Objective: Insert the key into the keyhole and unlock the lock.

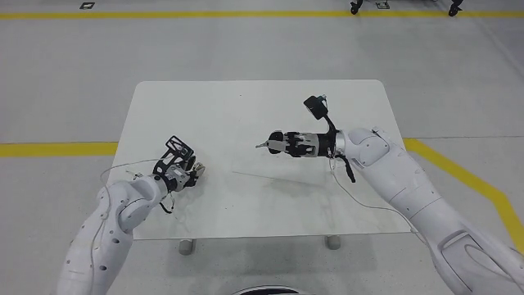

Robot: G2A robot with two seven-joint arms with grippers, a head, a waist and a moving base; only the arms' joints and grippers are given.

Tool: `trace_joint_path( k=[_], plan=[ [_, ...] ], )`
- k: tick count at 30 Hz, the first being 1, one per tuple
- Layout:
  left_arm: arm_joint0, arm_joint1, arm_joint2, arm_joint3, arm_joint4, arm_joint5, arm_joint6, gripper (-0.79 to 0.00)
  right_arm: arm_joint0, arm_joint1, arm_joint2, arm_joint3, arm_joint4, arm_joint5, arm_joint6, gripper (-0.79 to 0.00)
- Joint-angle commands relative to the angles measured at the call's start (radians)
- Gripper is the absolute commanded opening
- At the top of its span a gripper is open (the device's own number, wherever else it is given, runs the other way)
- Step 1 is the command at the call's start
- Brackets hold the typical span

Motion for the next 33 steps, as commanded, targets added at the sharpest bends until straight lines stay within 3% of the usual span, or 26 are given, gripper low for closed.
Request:
trace_joint_path(
  k=[1, 8, 10, 11, 12, 21, 26, 30, 33],
  plan=[
    [-0.001, 0.001, -0.001, 0.002, 0.001, -0.004, 0.001, -0.468, 0.0, 0.0, 0.0, 0.0, 0.0, 0.0, 0.0, -0.785],
    [-0.002, 0.003, 0.0, 0.003, 0.006, -0.004, 0.004, -0.529, 0.0, 0.0, 0.0, 0.0, 0.0, 0.0, 0.0, -0.785],
    [-0.003, 0.004, 0.0, 0.004, 0.007, -0.001, 0.005, -0.656, 0.0, 0.0, 0.0, 0.0, 0.0, 0.0, 0.0, -0.785],
    [-0.003, 0.004, 0.001, 0.004, 0.008, 0.0, 0.006, -0.677, 0.0, 0.0, 0.0, 0.0, 0.0, 0.0, 0.0, -0.785],
    [-0.003, 0.004, 0.002, 0.004, 0.008, 0.0, 0.007, -0.779, 0.0, 0.0, 0.0, 0.0, 0.0, 0.0, 0.0, -0.785],
    [0.005, 0.006, -0.02, 0.006, 0.008, 0.036, 0.076, -0.785, 0.0, 0.0, 0.0, 0.0, 0.0, 0.0, 0.0, -0.785],
    [0.012, 0.009, -0.036, 0.009, -0.027, 0.01, 0.081, -0.785, 0.0, 0.0, 0.0, 0.0, 0.0, 0.0, 0.0, -0.785],
    [0.003, 0.011, -0.029, 0.021, -0.073, -0.054, 0.064, -0.785, 0.0, 0.0, 0.0, 0.0, 0.0, 0.0, 0.0, -0.785],
    [-0.011, 0.013, -0.018, 0.051, -0.176, -0.181, 0.041, -0.785, 0.0, 0.0, 0.0, 0.0, 0.0, 0.0, 0.0, -0.785]
  ],
)
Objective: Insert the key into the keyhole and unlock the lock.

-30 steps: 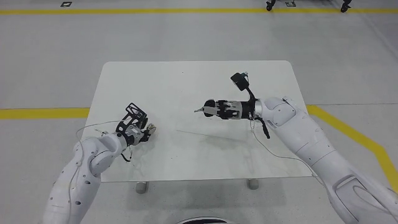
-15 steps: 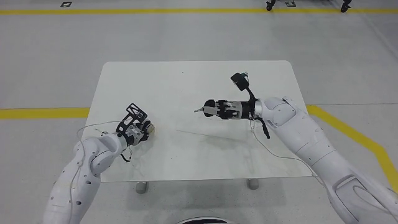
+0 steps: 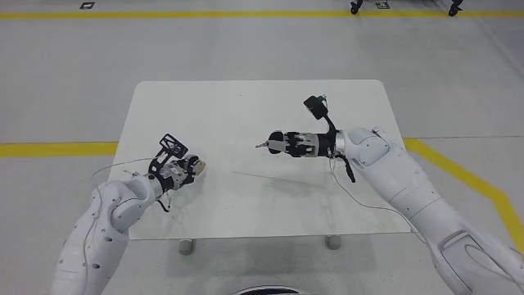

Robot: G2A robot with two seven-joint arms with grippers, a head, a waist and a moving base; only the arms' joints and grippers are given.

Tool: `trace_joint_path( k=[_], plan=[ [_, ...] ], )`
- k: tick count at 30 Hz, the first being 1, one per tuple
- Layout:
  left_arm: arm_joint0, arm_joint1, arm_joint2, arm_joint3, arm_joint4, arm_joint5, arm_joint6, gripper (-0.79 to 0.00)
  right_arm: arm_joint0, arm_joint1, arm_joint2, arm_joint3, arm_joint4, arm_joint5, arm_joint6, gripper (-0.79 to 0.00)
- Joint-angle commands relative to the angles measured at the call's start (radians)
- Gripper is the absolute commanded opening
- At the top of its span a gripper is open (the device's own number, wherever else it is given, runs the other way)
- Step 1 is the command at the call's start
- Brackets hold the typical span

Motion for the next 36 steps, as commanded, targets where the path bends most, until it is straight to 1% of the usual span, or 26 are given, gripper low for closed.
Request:
trace_joint_path(
  k=[1, 5, 8, 17, 19, 20, 21, 22, 24, 26, 28, 30, 31, 33, 36],
  plan=[
    [-0.016, 0.002, 0.004, 0.032, -0.098, -0.1, -0.021, -0.785, 0.0, 0.0, 0.0, 0.0, 0.0, 0.0, 0.0, -0.785],
    [-0.057, 0.006, 0.011, 0.103, -0.296, -0.209, -0.067, -0.785, 0.0, 0.0, 0.0, 0.0, 0.0, 0.0, 0.0, -0.785],
    [-0.084, 0.012, 0.005, 0.164, -0.514, -0.275, -0.118, -0.785, 0.0, 0.0, 0.0, 0.0, 0.0, 0.0, 0.0, -0.785],
    [-0.082, 0.012, 0.007, 0.164, -0.521, -0.273, -0.113, -0.785, 0.0, 0.0, 0.0, 0.0, 0.0, 0.0, 0.0, -0.785],
    [-0.079, 0.008, 0.028, 0.176, -0.603, -0.28, -0.089, -0.785, -0.003, 0.0, 0.002, -0.005, -0.002, 0.01, -0.013, -0.785],
    [-0.086, 0.006, 0.043, 0.196, -0.674, -0.291, -0.09, -0.785, -0.007, -0.001, 0.006, -0.016, -0.014, 0.023, -0.032, -0.785],
    [-0.096, 0.003, 0.067, 0.225, -0.784, -0.308, -0.102, -0.785, -0.01, -0.002, 0.011, -0.025, -0.024, 0.028, -0.052, -0.785],
    [-0.117, 0.003, 0.091, 0.258, -0.889, -0.311, -0.139, -0.785, -0.013, -0.003, 0.015, -0.03, -0.034, 0.031, -0.068, -0.785],
    [-0.165, 0.0, 0.14, 0.326, -1.128, -0.271, -0.235, -0.785, -0.017, -0.005, 0.022, -0.035, -0.041, 0.029, -0.106, -0.785],
    [-0.218, -0.004, 0.179, 0.395, -1.368, -0.191, -0.366, -0.785, -0.018, -0.009, 0.032, -0.032, -0.053, 0.021, -0.148, -0.785],
    [-0.27, -0.009, 0.206, 0.465, -1.561, -0.115, -0.509, -0.785, -0.023, -0.013, 0.039, -0.032, -0.065, 0.002, -0.186, -0.785],
    [-0.316, -0.018, 0.228, 0.536, -1.702, -0.048, -0.632, -0.785, -0.026, -0.015, 0.048, -0.036, -0.082, 0.0, -0.217, -0.785],
    [-0.337, -0.022, 0.238, 0.572, -1.765, -0.003, -0.687, -0.785, -0.03, -0.015, 0.055, -0.039, -0.094, 0.0, -0.234, -0.785],
    [-0.382, -0.028, 0.248, 0.64, -1.807, 0.057, -0.747, -0.785, -0.036, -0.016, 0.063, -0.043, -0.105, 0.0, -0.249, -0.785],
    [-0.388, -0.029, 0.251, 0.647, -1.807, 0.062, -0.752, -0.785, -0.036, -0.016, 0.063, -0.043, -0.105, 0.0, -0.249, -0.785]
  ],
)
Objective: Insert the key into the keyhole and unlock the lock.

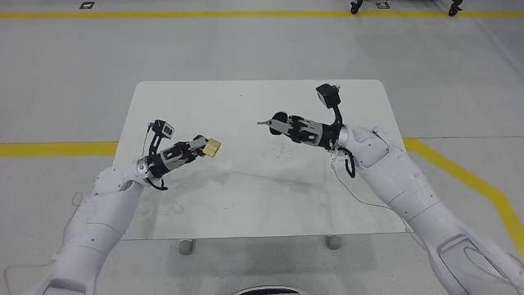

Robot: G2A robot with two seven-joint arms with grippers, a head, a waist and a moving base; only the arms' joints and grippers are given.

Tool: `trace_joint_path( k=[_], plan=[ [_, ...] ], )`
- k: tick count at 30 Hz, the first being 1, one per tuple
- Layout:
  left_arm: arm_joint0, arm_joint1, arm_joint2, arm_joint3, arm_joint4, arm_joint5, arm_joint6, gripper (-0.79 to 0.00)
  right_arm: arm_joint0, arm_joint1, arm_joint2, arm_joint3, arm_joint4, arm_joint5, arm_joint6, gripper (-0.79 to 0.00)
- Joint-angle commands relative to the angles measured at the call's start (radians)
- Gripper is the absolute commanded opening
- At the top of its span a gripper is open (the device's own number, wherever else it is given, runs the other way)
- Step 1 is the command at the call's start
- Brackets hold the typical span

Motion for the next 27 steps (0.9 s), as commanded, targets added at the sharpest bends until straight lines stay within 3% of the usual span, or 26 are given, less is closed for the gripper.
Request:
trace_joint_path(
  k=[1, 6, 10, 13, 15, 21, 27],
  plan=[
    [0.003, 0.0, -0.001, -0.003, 0.007, -0.003, 0.004, -0.785, 0.0, 0.0, -0.001, 0.0, 0.001, 0.0, 0.001, -0.785],
    [0.013, -0.002, -0.001, -0.022, -0.021, 0.028, 0.019, -0.785, 0.0, 0.0, -0.001, 0.0, 0.001, 0.0, 0.001, -0.785],
    [0.014, -0.016, -0.001, -0.011, -0.214, 0.213, -0.055, -0.785, -0.004, -0.002, -0.003, -0.017, -0.018, 0.031, -0.007, -0.785],
    [-0.038, -0.034, 0.025, 0.061, -0.304, 0.371, -0.119, -0.785, -0.006, -0.009, -0.011, -0.052, -0.078, 0.077, -0.034, -0.785],
    [-0.083, -0.051, 0.059, 0.111, -0.305, 0.421, -0.107, -0.785, -0.003, -0.017, -0.025, -0.071, -0.115, 0.083, -0.051, -0.785],
    [-0.184, -0.113, 0.154, 0.203, -0.306, 0.479, 0.006, -0.785, 0.014, -0.043, -0.067, -0.082, -0.225, 0.079, -0.109, -0.785],
    [-0.22, -0.155, 0.208, 0.221, -0.296, 0.482, 0.051, -0.785, 0.044, -0.077, -0.107, -0.077, -0.464, 0.101, -0.221, -0.785]
  ],
)
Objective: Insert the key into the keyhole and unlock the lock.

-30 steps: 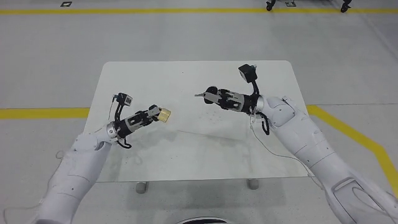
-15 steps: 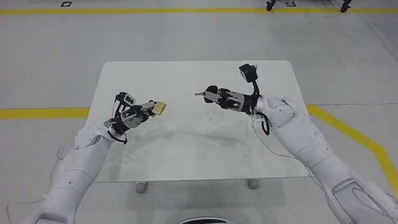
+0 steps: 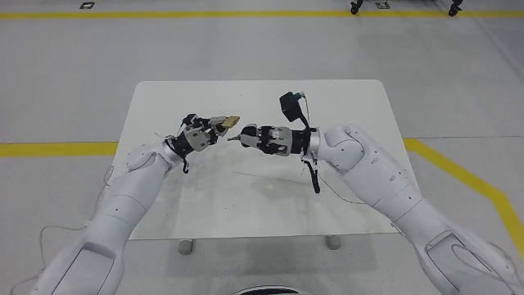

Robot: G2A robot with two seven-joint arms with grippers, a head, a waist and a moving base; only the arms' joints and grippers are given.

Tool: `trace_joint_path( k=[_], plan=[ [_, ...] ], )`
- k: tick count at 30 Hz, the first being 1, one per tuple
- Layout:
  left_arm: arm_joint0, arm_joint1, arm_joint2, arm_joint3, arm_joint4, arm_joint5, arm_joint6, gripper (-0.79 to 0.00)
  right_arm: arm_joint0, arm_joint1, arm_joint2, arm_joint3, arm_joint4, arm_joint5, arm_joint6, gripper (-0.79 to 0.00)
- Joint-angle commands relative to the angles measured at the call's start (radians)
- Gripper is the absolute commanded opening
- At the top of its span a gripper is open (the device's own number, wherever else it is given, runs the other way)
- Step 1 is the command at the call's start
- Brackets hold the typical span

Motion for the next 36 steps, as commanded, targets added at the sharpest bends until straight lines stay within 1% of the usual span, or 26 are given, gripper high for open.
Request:
trace_joint_path(
  k=[1, 5, 8, 12, 16, 23, 32, 36],
  plan=[
    [-0.005, -0.009, 0.008, 0.006, 0.002, -0.007, 0.004, -0.785, 0.005, -0.011, -0.015, 0.004, -0.079, 0.003, -0.046, -0.785],
    [-0.006, -0.02, 0.016, 0.011, 0.02, -0.028, -0.018, -0.785, 0.012, -0.032, -0.041, 0.017, -0.166, 0.006, -0.112, -0.785],
    [0.0, -0.025, 0.016, 0.011, 0.025, -0.037, -0.032, -0.785, 0.023, -0.047, -0.061, 0.037, -0.204, 0.019, -0.139, -0.785],
    [0.007, -0.029, 0.01, 0.012, 0.03, -0.044, -0.056, -0.785, 0.043, -0.066, -0.079, 0.075, -0.223, 0.04, -0.164, -0.785],
    [0.012, -0.03, 0.0, 0.013, 0.034, -0.042, -0.079, -0.785, 0.051, -0.075, -0.075, 0.102, -0.233, 0.037, -0.194, -0.785],
    [0.019, -0.032, -0.015, 0.001, 0.046, -0.046, -0.135, -0.785, 0.045, -0.076, -0.042, 0.121, -0.252, 0.043, -0.226, -0.785],
    [0.023, -0.036, -0.034, 0.007, 0.055, -0.054, -0.178, -0.785, 0.006, -0.063, 0.019, 0.091, -0.275, 0.026, -0.249, -0.785],
    [0.022, -0.037, -0.046, 0.005, 0.067, -0.099, -0.202, -0.785, -0.016, -0.057, 0.048, 0.077, -0.253, 0.007, -0.265, -0.785]
  ],
)
